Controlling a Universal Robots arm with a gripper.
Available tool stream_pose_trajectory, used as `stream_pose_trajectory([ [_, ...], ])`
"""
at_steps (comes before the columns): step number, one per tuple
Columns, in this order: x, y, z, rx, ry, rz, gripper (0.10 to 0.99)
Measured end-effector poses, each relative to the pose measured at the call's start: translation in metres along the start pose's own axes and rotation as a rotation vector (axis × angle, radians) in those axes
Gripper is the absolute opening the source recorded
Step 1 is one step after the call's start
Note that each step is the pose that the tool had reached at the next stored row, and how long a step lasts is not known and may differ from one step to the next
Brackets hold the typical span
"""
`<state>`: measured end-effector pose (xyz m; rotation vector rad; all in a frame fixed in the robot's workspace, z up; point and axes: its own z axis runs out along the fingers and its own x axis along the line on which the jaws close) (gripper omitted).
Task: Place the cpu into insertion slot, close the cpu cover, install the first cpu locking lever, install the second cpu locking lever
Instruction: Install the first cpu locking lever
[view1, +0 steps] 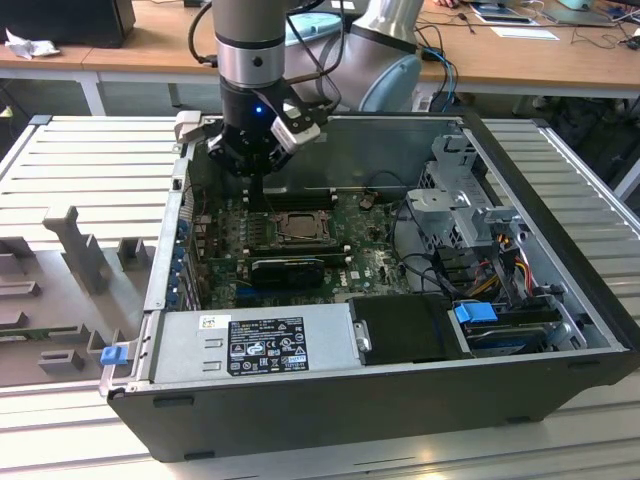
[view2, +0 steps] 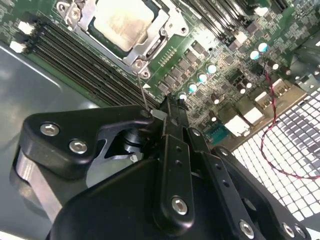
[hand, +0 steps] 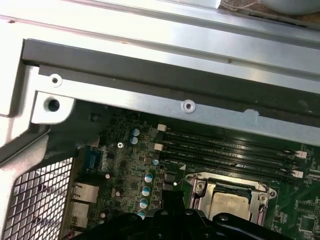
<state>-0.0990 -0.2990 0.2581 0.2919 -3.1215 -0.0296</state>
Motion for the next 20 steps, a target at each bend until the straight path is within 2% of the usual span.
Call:
stream_pose_trajectory([
  [2, 0.0015, 0.0003, 0.0000, -0.001, -0.0001, 0.000, 0.106],
  [5, 0.0148, 0.0028, 0.0002, -0.003, -0.0008, 0.000, 0.106],
  [8, 0.0144, 0.0070, 0.0005, -0.003, -0.0008, 0.000, 0.106],
  [14, 0.0010, 0.0083, 0.0011, -0.003, -0.0008, 0.008, 0.106],
  [16, -0.0063, 0.0073, 0.0014, -0.003, -0.0009, 0.009, 0.106],
  [18, -0.0211, 0.0047, 0.0023, -0.003, -0.0006, 0.009, 0.106],
  [20, -0.0305, 0.0030, 0.0032, -0.003, -0.0005, 0.009, 0.106],
])
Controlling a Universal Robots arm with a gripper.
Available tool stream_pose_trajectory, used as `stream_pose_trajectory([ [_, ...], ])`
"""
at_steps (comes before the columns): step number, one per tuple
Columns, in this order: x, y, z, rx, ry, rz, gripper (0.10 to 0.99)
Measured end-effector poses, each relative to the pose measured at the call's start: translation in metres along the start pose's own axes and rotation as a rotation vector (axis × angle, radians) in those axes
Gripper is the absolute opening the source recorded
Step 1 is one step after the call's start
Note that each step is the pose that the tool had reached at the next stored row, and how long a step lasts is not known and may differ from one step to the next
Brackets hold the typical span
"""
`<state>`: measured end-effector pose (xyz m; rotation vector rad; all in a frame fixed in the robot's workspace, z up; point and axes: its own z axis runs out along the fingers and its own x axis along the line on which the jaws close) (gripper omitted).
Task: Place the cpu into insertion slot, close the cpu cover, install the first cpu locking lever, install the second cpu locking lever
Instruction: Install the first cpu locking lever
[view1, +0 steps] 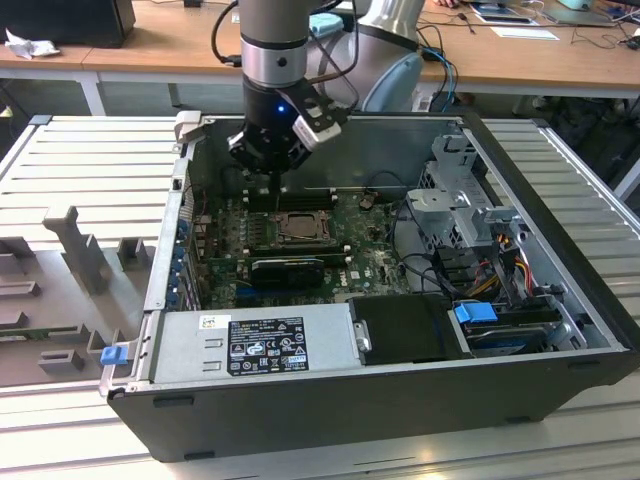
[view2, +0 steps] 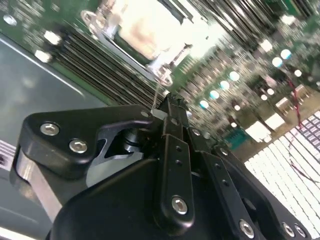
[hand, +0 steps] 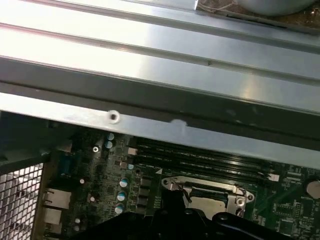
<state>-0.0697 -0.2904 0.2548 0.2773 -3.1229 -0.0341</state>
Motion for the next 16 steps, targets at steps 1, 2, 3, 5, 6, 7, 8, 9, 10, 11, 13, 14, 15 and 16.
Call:
stream_pose_trajectory([
  [1, -0.0097, -0.0016, 0.0011, 0.000, 0.0000, 0.001, 0.106],
  [2, -0.0149, -0.0026, 0.0021, 0.000, 0.0001, 0.002, 0.106],
  [3, -0.0184, -0.0033, 0.0028, 0.000, 0.0000, 0.003, 0.106],
  [5, -0.0216, -0.0038, 0.0036, 0.000, -0.0003, 0.011, 0.106],
  [6, -0.0220, -0.0040, 0.0037, -0.002, -0.0005, 0.016, 0.106],
  [7, -0.0221, -0.0040, 0.0041, -0.006, -0.0014, 0.024, 0.106],
  [8, -0.0221, -0.0040, 0.0045, -0.011, -0.0025, 0.033, 0.106],
  [9, -0.0222, -0.0040, 0.0051, -0.018, -0.0041, 0.048, 0.106],
  [10, -0.0222, -0.0040, 0.0057, -0.022, -0.0051, 0.059, 0.106],
  [11, -0.0222, -0.0039, 0.0065, -0.024, -0.0061, 0.072, 0.106],
  [13, -0.0223, -0.0040, 0.0082, -0.026, -0.0069, 0.098, 0.106],
  [14, -0.0224, -0.0041, 0.0093, -0.026, -0.0074, 0.112, 0.106],
  [15, -0.0228, -0.0042, 0.0104, -0.027, -0.0077, 0.119, 0.106],
  [16, -0.0233, -0.0043, 0.0121, -0.029, -0.0082, 0.124, 0.106],
])
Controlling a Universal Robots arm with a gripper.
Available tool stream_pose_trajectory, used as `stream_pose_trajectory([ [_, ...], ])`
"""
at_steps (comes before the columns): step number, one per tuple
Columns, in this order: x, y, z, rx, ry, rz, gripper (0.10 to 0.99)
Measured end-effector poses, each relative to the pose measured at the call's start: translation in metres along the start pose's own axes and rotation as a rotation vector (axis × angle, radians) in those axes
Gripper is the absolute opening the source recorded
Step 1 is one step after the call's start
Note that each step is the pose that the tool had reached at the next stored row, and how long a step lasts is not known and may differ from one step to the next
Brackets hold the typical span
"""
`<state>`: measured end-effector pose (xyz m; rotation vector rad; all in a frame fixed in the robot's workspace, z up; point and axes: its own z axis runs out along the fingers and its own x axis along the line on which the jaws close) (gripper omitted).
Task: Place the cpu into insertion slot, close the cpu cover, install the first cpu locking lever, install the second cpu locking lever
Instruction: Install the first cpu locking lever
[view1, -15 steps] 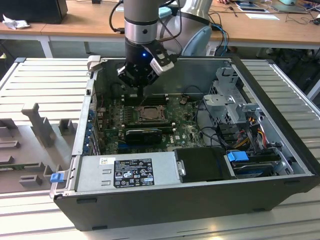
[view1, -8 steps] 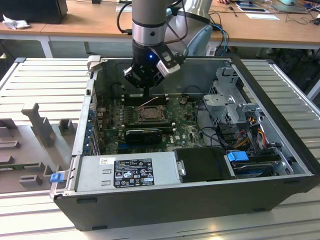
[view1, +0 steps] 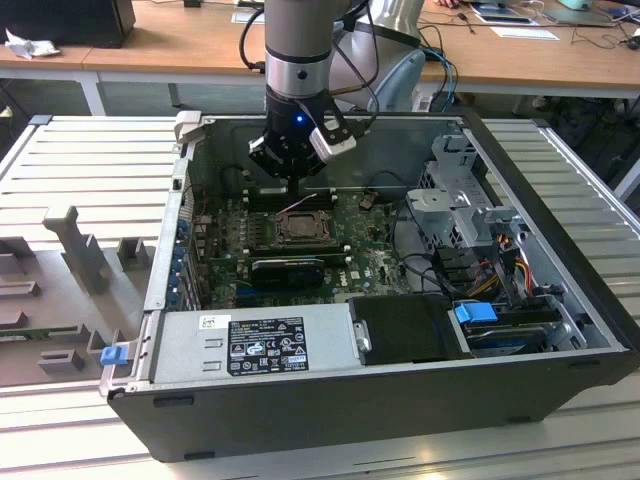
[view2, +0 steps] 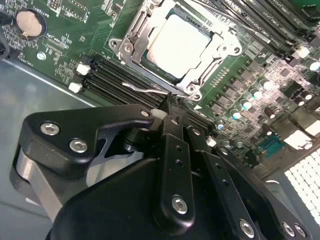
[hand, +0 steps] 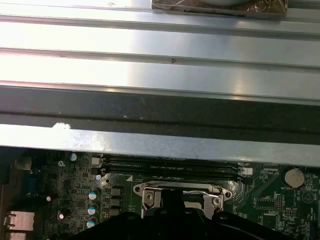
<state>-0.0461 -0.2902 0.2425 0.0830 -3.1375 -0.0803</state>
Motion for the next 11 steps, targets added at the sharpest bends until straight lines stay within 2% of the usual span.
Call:
stream_pose_trajectory([
  [1, 0.0000, -0.0001, 0.0004, -0.006, -0.0002, 0.000, 0.106],
  [2, 0.0000, -0.0001, 0.0008, -0.017, -0.0009, 0.000, 0.106],
  [3, 0.0000, -0.0001, 0.0015, -0.035, -0.0018, 0.000, 0.106],
  [4, -0.0001, -0.0001, 0.0030, -0.040, -0.0024, 0.000, 0.106],
  [8, -0.0012, -0.0006, 0.0099, -0.040, -0.0021, 0.000, 0.106],
  [11, -0.0050, -0.0010, 0.0155, -0.040, -0.0021, 0.001, 0.106],
])
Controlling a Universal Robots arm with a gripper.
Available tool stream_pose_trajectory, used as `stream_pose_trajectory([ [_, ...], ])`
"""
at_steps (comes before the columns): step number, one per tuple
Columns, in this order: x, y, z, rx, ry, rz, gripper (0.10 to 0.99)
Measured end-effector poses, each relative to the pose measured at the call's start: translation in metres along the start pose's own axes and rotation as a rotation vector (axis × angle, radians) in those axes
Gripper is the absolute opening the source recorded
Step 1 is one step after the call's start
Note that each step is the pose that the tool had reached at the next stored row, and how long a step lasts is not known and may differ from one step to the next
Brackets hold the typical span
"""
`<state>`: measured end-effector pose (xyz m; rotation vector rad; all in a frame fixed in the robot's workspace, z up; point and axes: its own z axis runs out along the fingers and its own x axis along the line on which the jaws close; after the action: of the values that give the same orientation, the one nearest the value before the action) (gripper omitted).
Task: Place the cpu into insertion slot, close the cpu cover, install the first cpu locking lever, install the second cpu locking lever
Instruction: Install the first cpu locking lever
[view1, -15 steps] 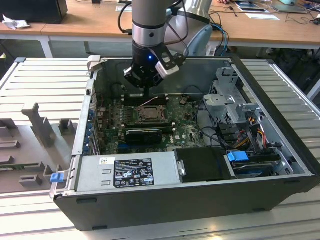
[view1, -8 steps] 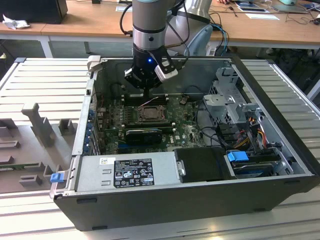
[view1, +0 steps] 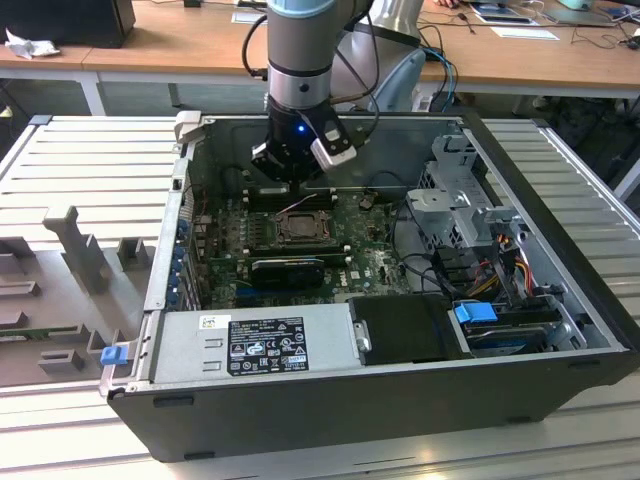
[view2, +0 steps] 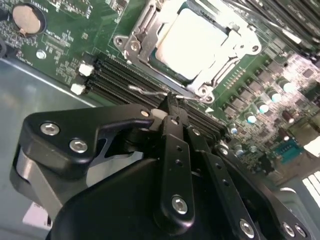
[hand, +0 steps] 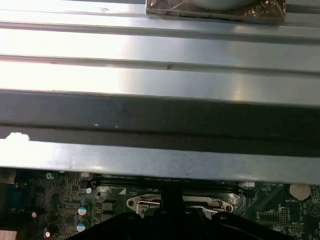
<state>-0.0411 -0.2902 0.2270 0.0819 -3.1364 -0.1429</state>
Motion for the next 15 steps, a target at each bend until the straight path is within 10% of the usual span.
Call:
stream_pose_trajectory([
  [15, -0.0186, 0.0017, 0.0105, -0.002, 0.0000, 0.000, 0.106],
])
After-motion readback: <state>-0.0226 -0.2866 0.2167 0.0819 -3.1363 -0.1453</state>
